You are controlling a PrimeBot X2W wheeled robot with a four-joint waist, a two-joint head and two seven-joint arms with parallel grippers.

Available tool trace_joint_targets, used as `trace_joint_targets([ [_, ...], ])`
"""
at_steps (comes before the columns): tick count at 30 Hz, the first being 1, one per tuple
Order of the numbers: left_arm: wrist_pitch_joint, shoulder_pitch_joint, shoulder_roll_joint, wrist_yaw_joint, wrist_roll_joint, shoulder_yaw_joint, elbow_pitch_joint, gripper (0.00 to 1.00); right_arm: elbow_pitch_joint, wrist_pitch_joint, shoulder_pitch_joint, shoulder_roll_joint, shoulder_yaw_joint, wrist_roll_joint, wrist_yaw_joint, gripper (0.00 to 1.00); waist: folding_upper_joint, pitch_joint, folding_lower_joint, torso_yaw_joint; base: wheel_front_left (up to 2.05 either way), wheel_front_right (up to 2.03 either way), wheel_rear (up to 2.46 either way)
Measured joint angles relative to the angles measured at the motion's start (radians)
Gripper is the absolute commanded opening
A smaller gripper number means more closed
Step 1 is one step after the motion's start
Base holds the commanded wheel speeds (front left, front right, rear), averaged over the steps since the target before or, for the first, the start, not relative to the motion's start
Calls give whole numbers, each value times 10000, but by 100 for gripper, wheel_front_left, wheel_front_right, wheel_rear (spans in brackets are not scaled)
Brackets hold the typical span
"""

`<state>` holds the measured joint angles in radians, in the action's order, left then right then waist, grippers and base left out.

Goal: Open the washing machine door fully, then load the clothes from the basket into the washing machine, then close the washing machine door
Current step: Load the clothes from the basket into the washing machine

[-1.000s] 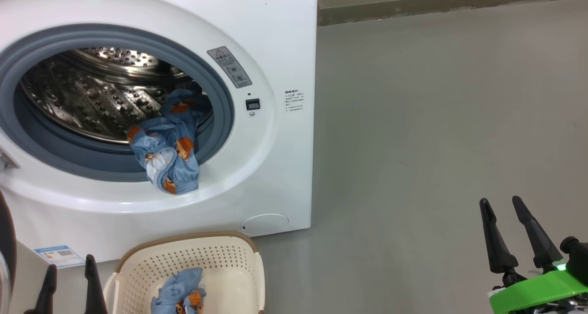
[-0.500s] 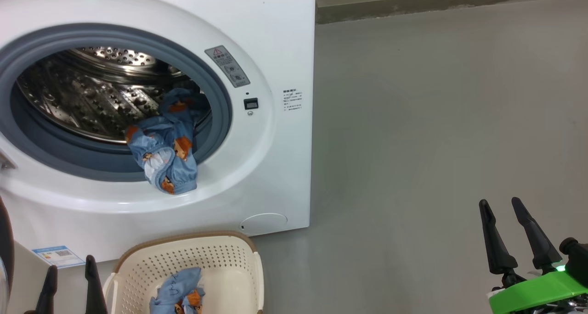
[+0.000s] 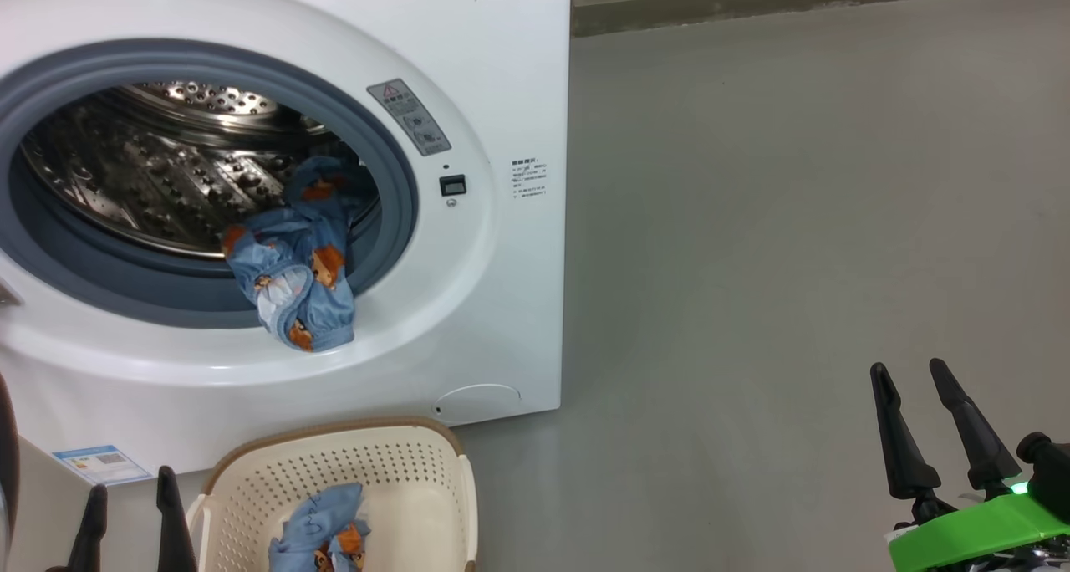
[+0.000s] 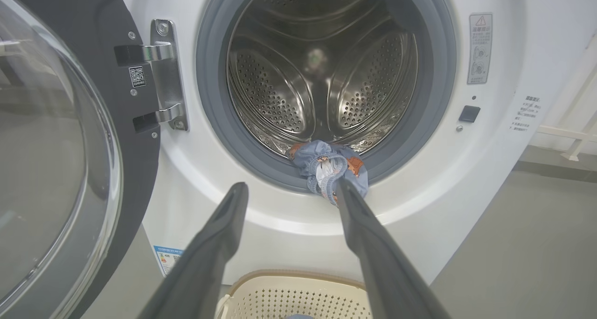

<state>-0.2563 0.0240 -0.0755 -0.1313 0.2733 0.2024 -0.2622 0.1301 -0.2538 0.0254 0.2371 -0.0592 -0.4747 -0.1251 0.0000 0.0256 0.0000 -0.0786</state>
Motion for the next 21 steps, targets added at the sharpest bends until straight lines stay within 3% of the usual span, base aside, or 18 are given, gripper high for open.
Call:
trace_joint_targets([
  [10,2,-313,-2,0,213,-107,-366,100,-88,0,-223,-146,0,0,0,100,0,584,0,-57,0,0,0],
  [21,8,-2282,-311,0,445,-316,-1429,100,-221,0,-1259,-403,0,0,0,100,0,1908,2,-176,0,0,0],
])
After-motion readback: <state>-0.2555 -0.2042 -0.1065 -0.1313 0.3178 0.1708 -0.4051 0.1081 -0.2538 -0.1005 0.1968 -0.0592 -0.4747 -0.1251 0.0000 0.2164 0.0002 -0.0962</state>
